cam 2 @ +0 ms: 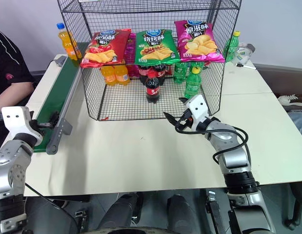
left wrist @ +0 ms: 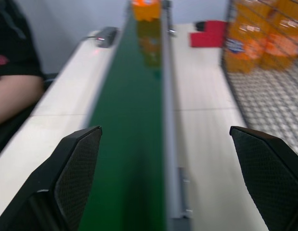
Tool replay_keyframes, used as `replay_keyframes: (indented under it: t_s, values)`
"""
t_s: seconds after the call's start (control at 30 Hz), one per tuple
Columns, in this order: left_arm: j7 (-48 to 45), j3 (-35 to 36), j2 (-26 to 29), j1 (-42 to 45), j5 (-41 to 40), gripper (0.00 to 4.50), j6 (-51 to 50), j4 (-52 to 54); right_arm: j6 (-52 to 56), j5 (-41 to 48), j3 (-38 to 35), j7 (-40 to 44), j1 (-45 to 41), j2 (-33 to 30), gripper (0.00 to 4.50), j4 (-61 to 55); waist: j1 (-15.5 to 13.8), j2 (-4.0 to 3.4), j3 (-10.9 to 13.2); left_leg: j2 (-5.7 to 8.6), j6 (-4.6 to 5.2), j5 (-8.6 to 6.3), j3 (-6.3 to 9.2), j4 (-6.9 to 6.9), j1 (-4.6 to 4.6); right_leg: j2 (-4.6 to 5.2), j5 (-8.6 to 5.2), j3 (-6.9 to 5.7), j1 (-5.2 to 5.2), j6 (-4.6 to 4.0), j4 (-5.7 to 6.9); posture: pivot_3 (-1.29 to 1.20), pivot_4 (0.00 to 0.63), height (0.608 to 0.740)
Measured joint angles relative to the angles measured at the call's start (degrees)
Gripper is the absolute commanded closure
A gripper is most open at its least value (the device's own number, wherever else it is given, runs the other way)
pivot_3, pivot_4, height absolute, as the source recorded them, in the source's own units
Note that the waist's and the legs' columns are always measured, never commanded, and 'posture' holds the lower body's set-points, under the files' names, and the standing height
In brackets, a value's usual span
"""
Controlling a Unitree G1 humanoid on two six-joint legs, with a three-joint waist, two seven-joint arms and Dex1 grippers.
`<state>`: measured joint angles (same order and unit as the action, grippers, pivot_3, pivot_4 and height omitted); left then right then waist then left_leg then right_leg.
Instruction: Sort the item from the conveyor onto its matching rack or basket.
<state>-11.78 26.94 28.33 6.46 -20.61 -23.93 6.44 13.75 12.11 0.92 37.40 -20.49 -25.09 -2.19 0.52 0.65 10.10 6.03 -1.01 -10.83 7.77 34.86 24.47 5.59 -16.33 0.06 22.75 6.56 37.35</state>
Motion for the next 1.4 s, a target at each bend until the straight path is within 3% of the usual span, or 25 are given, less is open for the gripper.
replay_keyframes:
  t_s: [0.3, 1.4]
  values:
    - [0.1, 0.5, -2.0, -0.1, 0.9, 0.05, 2.2, -1.1, 0.1, -0.1, 3.1, 0.2, 0.0, 2.0, 0.0, -1.1, 0.1, 0.0, 0.0, 0.0, -0.01, 0.0, 0.0, 0.0, -0.01, -0.01, 0.0, 0.0, -0.01, 0.0, 0.0, 0.0, 0.15, 0.74]
    - [-0.5, -1.4, -2.4, 0.6, 3.6, 0.05, 7.0, -5.8, 0.9, 0.0, 3.2, -0.1, 0.1, 2.4, 0.0, -2.4, 0.1, 0.01, 0.0, 0.0, -0.01, 0.0, 0.0, 0.01, -0.01, -0.01, 0.01, -0.01, 0.01, 0.01, 0.01, 0.0, 0.15, 0.74]
